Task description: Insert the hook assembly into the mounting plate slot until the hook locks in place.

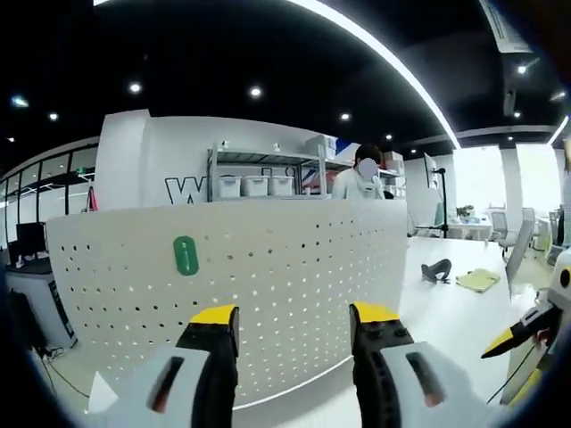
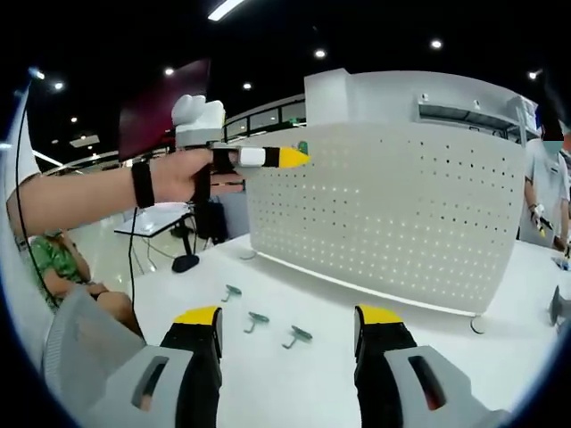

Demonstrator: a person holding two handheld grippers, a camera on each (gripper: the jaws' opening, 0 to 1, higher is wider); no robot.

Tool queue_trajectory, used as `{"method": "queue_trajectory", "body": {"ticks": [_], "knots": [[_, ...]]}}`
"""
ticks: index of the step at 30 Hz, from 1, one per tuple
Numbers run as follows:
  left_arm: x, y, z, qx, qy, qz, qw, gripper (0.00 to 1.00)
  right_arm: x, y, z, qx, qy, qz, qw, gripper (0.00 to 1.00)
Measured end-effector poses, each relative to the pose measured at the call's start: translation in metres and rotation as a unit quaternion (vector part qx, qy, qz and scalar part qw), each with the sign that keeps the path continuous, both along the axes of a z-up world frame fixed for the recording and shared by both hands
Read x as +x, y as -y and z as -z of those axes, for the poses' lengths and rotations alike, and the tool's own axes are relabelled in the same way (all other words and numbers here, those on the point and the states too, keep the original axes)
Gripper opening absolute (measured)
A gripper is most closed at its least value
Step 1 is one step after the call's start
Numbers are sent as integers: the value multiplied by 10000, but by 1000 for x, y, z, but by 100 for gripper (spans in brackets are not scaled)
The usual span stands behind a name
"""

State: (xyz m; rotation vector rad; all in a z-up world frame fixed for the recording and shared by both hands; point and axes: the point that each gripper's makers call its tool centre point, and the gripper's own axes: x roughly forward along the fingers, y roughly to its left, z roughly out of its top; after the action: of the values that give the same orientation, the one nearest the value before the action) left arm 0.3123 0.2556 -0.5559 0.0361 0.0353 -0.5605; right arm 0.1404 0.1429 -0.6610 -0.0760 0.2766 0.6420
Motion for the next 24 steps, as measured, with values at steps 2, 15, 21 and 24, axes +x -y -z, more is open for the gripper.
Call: {"method": "queue_trajectory", "body": {"ticks": [2, 15, 21, 24], "knots": [[-5, 3, 0, 16, 41, 95, 9999, 54, 1, 0, 0, 3, 12, -7, 10000, 62], [-33, 3, 27, 1, -80, 389, 9992, 59, 7, 0, 7, -66, -74, -77, 9999, 63], [-46, 3, 42, -29, -334, 471, 9983, 59, 8, -2, 11, -75, -117, -119, 9998, 63], [-55, 4, 46, 41, -354, 540, 9979, 60, 8, -3, 14, -78, -149, -134, 9998, 63]]}}
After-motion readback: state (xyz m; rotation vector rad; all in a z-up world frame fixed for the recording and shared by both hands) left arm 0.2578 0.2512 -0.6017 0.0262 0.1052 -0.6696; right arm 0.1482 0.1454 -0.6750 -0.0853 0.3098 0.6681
